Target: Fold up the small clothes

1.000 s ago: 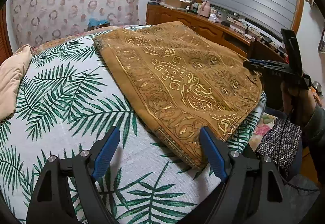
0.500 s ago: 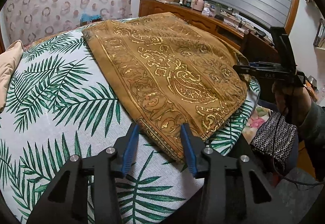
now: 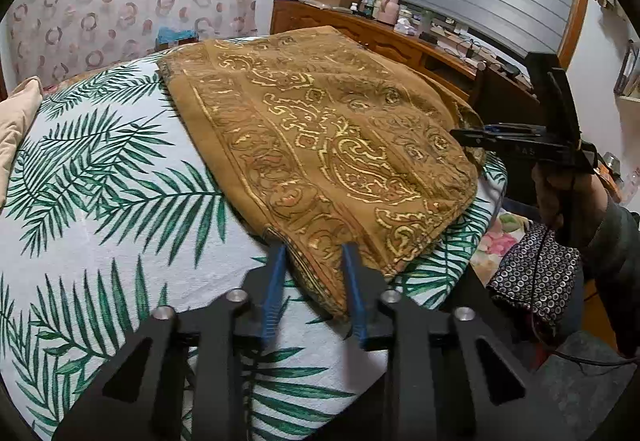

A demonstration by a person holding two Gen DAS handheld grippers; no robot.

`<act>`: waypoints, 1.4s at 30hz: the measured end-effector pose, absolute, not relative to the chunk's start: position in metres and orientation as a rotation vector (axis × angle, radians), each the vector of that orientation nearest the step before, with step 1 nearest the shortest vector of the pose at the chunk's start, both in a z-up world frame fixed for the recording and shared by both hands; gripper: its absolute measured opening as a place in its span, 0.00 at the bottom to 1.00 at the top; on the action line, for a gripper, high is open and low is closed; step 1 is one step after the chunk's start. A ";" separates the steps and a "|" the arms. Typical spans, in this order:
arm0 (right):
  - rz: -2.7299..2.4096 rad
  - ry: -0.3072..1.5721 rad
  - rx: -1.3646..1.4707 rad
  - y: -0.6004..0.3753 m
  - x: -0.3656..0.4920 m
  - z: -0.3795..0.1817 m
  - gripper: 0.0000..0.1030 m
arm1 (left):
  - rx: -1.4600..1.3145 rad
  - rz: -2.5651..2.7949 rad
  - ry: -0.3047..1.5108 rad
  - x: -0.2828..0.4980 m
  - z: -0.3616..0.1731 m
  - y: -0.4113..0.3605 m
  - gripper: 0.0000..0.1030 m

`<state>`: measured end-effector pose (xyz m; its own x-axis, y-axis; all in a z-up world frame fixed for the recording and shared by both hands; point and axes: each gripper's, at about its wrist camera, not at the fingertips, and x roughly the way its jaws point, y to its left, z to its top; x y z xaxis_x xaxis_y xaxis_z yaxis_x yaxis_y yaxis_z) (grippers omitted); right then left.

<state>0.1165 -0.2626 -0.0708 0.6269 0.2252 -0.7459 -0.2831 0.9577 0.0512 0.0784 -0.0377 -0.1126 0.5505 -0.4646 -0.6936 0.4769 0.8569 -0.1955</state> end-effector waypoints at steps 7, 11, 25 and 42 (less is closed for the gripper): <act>0.331 0.802 -0.072 -0.261 0.109 -0.066 0.08 | 0.063 -0.544 0.779 0.072 -0.100 -0.040 0.06; 0.349 0.761 -0.042 -0.267 0.103 -0.057 0.07 | 0.043 -0.557 0.738 0.071 -0.082 -0.037 0.06; 0.462 0.593 0.114 -0.281 0.115 -0.011 0.07 | -0.035 -0.590 0.624 0.114 -0.019 -0.025 0.05; 0.426 0.670 0.066 -0.250 0.245 -0.002 0.07 | -0.128 -0.495 0.636 0.276 0.000 0.003 0.05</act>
